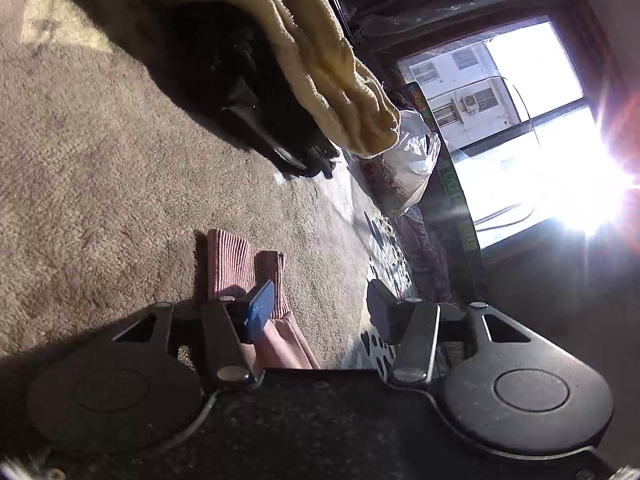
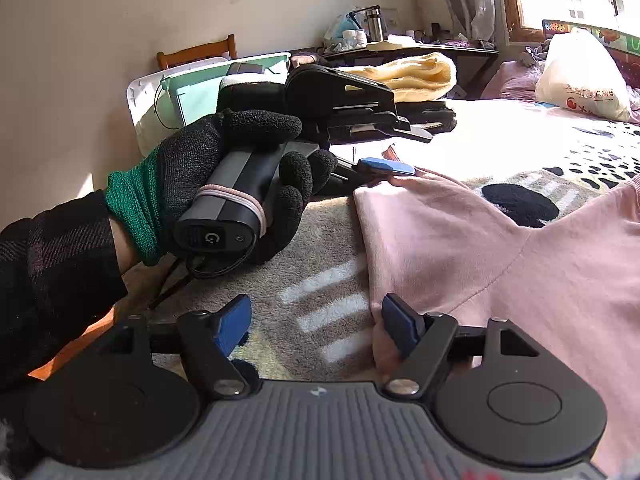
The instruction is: Fold clothes
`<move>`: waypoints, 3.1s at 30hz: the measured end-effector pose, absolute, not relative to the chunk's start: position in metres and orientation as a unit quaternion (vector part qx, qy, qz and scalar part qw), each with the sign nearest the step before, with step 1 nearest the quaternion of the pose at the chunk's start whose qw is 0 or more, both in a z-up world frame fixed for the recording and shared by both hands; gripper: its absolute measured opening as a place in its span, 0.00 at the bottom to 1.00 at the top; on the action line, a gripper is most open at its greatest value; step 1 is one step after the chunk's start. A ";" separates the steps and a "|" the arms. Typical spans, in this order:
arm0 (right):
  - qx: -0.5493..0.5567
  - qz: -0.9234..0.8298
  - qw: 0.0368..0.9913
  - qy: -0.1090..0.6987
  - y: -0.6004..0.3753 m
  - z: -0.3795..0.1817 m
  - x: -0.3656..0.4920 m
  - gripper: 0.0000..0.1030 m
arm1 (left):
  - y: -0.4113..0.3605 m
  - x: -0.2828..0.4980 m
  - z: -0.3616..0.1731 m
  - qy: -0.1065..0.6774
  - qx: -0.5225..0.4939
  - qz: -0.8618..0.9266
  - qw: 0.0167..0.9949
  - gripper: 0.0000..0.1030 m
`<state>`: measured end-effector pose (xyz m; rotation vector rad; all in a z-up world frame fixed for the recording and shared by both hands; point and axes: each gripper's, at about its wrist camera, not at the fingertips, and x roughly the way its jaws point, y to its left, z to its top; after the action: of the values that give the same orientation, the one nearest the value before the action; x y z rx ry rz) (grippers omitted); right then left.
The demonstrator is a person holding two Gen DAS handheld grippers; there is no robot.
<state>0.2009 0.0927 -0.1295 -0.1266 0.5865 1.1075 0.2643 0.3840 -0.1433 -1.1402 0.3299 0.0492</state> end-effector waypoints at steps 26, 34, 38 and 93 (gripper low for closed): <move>0.327 0.183 0.900 0.220 -0.289 -0.120 0.117 0.71 | 0.017 0.200 -0.113 0.330 -0.366 -0.316 0.811 0.61; 0.372 0.126 0.888 0.239 -0.330 -0.163 0.177 0.62 | -0.046 0.218 -0.153 0.417 -0.290 -0.322 0.799 0.51; 0.340 0.039 0.905 0.252 -0.345 -0.175 0.174 0.00 | -0.040 0.216 -0.140 0.398 -0.272 -0.339 0.808 0.58; 0.439 0.012 0.872 0.217 -0.362 -0.187 0.173 0.74 | -0.105 0.071 -0.152 0.181 0.315 -0.233 0.902 0.58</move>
<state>0.1732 -0.3625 -0.1867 0.9184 0.4546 0.0254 0.0712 -0.1054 -0.1519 0.6508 0.3747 -0.4827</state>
